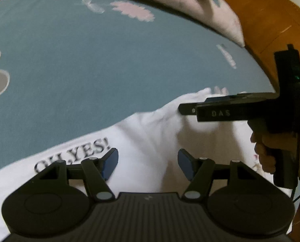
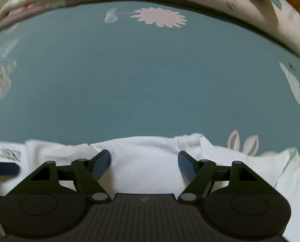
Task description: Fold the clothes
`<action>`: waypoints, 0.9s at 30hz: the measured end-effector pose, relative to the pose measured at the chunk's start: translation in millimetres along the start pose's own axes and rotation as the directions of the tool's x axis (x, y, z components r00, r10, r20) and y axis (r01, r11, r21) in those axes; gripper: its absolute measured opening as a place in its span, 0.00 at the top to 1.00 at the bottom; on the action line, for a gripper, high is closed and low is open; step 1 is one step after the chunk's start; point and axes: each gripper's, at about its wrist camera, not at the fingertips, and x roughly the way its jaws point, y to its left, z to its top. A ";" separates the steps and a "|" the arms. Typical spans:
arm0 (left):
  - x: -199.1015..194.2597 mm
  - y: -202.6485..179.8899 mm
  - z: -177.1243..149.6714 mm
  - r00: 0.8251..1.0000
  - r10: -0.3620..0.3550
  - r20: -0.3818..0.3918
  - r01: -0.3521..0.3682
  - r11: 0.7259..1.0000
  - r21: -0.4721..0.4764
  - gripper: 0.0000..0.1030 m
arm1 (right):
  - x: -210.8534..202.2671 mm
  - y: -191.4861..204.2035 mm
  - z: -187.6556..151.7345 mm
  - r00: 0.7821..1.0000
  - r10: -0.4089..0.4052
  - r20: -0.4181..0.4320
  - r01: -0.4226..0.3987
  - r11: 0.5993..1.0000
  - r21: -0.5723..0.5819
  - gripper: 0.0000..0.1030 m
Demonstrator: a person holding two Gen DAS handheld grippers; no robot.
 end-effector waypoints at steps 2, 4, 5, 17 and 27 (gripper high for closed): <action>-1.3 -4.0 3.8 0.999 -0.033 0.006 0.033 0.999 0.026 0.36 | -10.0 0.7 -2.1 0.999 0.046 0.007 -0.046 0.999 -0.008 0.24; 3.8 -6.2 6.0 0.997 -0.079 -0.004 0.080 0.996 0.051 0.36 | -14.2 1.5 -4.1 0.996 0.090 0.000 -0.090 0.996 -0.017 0.24; 8.7 -6.3 6.1 0.995 -0.095 -0.016 0.096 0.994 0.061 0.36 | -11.2 1.7 -4.7 0.994 0.106 -0.014 -0.106 0.994 -0.016 0.24; 6.8 5.0 20.3 1.000 0.004 0.024 -0.004 1.000 -0.019 0.36 | -10.7 -27.3 -0.3 0.999 0.034 0.025 -0.035 0.999 0.040 0.24; 43.9 -27.3 19.6 1.000 0.027 -0.011 -0.026 0.998 0.061 0.34 | -32.7 -26.8 -40.1 1.000 0.011 -0.022 -0.008 0.992 0.126 0.24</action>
